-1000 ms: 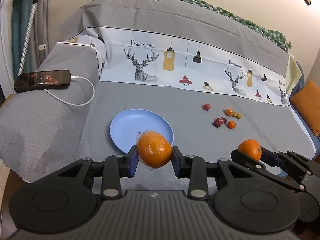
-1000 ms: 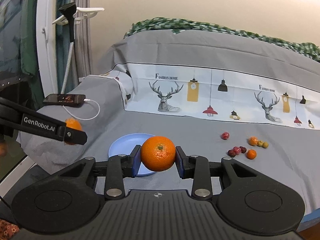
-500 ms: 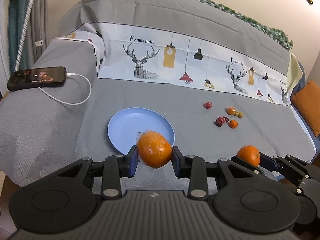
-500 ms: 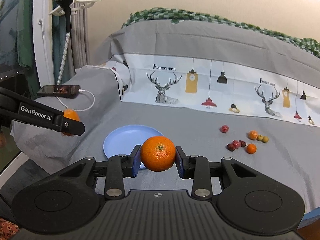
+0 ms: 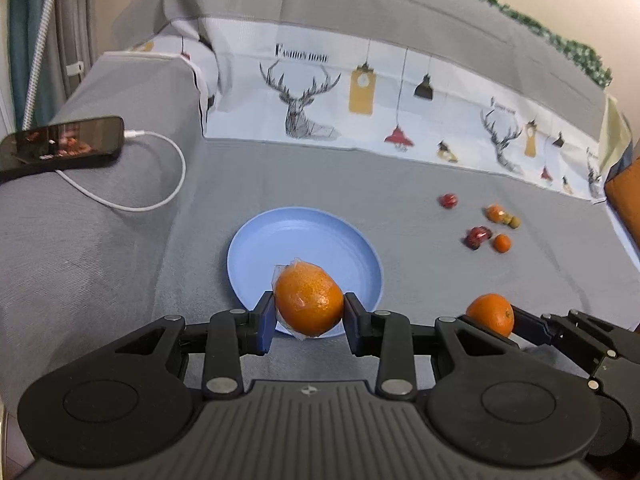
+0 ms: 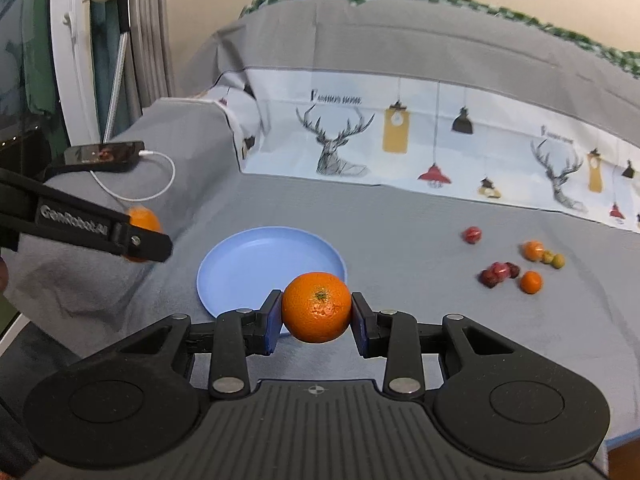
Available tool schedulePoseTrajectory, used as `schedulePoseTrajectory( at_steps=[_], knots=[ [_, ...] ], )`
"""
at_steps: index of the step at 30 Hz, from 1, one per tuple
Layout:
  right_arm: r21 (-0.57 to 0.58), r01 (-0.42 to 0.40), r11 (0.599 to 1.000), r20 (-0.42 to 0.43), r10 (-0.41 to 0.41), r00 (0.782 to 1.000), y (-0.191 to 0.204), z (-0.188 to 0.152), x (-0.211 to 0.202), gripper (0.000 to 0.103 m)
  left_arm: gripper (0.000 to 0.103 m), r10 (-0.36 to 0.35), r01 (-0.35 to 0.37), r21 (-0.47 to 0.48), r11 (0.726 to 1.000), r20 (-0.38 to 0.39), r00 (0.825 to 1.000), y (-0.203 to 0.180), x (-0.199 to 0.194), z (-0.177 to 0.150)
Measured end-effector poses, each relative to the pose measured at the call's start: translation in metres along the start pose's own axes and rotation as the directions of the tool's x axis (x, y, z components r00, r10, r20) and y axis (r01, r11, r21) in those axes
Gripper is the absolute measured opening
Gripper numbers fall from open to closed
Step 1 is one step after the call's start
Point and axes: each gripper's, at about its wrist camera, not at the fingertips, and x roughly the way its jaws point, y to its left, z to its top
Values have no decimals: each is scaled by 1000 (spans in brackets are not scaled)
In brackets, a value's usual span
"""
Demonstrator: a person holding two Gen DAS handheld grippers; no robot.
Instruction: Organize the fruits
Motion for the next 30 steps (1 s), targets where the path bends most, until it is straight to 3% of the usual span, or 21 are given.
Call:
schedulePoseTrajectory(
  at_steps=[10, 22, 23, 25, 26, 27, 28, 30],
  knots=[
    [11, -5, 1000, -85, 6, 996, 14, 19, 89, 37, 39, 23, -17, 55, 998, -100, 995, 13, 89, 23],
    [-66, 6, 998, -166, -17, 986, 13, 33, 176, 37, 39, 107, -84, 164, 983, -135, 985, 22, 168, 39],
    [-72, 2, 997, -174, -14, 985, 13, 34, 183, 37, 42, 113, -91, 167, 982, -128, 985, 23, 172, 41],
    [-93, -4, 996, -191, -14, 982, 13, 36, 195, 39, 63, 108, -88, 186, 979, -100, 989, 23, 174, 46],
    [-110, 1, 994, -198, -23, 980, 14, 37, 200, 44, 96, 102, -84, 190, 978, -89, 991, 23, 173, 49],
    [-127, 0, 992, -203, -26, 979, 15, 38, 202, 59, 102, 95, -80, 186, 979, -73, 993, 23, 170, 51],
    [-139, 7, 990, -195, -34, 980, 14, 39, 200, 73, 102, 98, -90, 167, 982, -39, 994, 24, 163, 52],
    [-141, 39, 989, -155, -61, 986, 10, 41, 189, 89, 102, 91, -83, 168, 982, -37, 995, 24, 151, 52]
  ],
)
